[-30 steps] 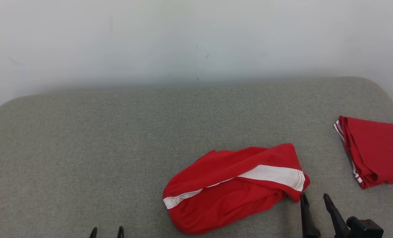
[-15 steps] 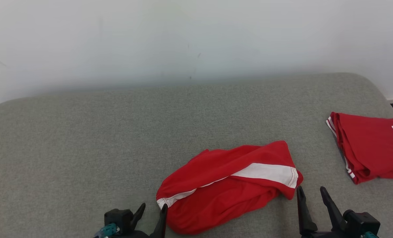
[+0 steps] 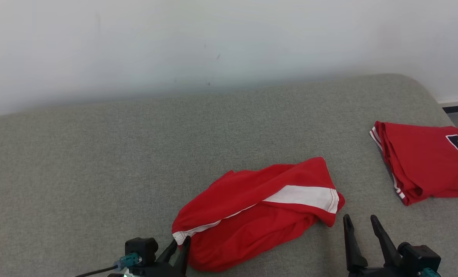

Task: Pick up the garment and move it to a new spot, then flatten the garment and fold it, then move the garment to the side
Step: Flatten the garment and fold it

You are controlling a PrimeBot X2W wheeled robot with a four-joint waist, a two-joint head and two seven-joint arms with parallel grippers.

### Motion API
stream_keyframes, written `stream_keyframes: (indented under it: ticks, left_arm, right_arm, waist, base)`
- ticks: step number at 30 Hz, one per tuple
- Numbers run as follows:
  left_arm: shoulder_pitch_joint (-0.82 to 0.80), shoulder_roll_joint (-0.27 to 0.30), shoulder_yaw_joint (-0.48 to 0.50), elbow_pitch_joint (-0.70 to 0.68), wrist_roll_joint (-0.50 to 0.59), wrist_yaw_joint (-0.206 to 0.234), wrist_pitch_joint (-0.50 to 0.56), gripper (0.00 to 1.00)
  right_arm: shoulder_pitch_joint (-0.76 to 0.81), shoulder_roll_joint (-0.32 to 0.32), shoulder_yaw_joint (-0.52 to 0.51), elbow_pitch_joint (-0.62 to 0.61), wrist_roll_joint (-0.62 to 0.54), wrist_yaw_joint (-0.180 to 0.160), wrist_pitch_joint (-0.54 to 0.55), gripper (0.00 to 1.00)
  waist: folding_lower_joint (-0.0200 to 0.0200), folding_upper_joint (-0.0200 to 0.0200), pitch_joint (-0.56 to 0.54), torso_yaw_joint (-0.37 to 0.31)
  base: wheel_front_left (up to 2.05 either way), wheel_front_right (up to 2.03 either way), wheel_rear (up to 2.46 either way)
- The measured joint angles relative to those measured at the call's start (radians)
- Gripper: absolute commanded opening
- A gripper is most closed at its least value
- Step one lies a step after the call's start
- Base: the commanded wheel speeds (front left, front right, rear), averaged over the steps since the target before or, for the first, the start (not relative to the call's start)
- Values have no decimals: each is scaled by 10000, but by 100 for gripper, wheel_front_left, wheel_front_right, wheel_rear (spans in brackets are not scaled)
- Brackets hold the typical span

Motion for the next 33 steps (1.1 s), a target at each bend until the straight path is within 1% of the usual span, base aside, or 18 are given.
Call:
stream_keyframes:
  ticks: [2, 3, 4, 6, 8, 10, 17, 22, 29, 33]
  left_arm:
    - [-51, 13, -117, 61, -115, 0, -10, 40]
    - [-92, 31, -161, 100, -178, 0, -10, 36]
    - [-139, 50, -221, 109, -245, 0, -38, 22]
    - [-214, 77, -309, 119, -389, 0, -136, 0]
    - [-261, 142, -443, 138, -479, 0, -267, 0]
    - [-288, 207, -514, 148, -504, 0, -355, 0]
    - [-375, 320, -765, 44, -602, 0, -537, 0]
    - [-520, 397, -905, -36, -654, -2, -602, 0]
    - [-616, 493, -1035, -61, -667, -2, -608, 0]
    - [-656, 545, -1066, -77, -694, -2, -612, 0]
  right_arm:
    - [-28, 2, 35, 12, 0, 0, -12, 100]
    - [-43, 2, 50, 12, 0, 0, -12, 100]
    - [-64, 2, 69, 12, 0, 0, -12, 100]
    - [-111, 2, 115, 4, -10, 0, -6, 100]
    - [-256, 2, 109, -86, -186, 0, 134, 100]
    - [-370, 2, 2, -150, -263, 0, 546, 100]
    - [-1116, -88, -947, 33, -550, 0, 2907, 100]
    - [-1791, -96, -725, 426, -213, 0, 4245, 100]
    - [-2144, -109, -502, 997, 221, 0, 4943, 100]
    - [-2253, -111, -270, 1275, 405, 0, 4974, 100]
  waist:
    - [0, 0, 7, 5]
    - [0, 0, 4, 8]
    - [0, 0, 1, 10]
    - [0, 0, -1, 13]
    - [0, 0, 13, 27]
    - [0, 0, 29, 46]
    - [0, 0, 204, 120]
    - [0, 0, 400, 188]
    - [1, 0, 608, 311]
    - [1, 0, 703, 384]
  base:
    - [0, 0, 0]
    - [0, 0, 0]
    - [0, 0, 0]
    - [0, 0, 0]
    - [0, 0, 0]
    - [0, 0, 0]
    - [0, 0, 0]
    - [0, 0, 0]
    - [0, 0, 0]
    - [0, 0, 0]
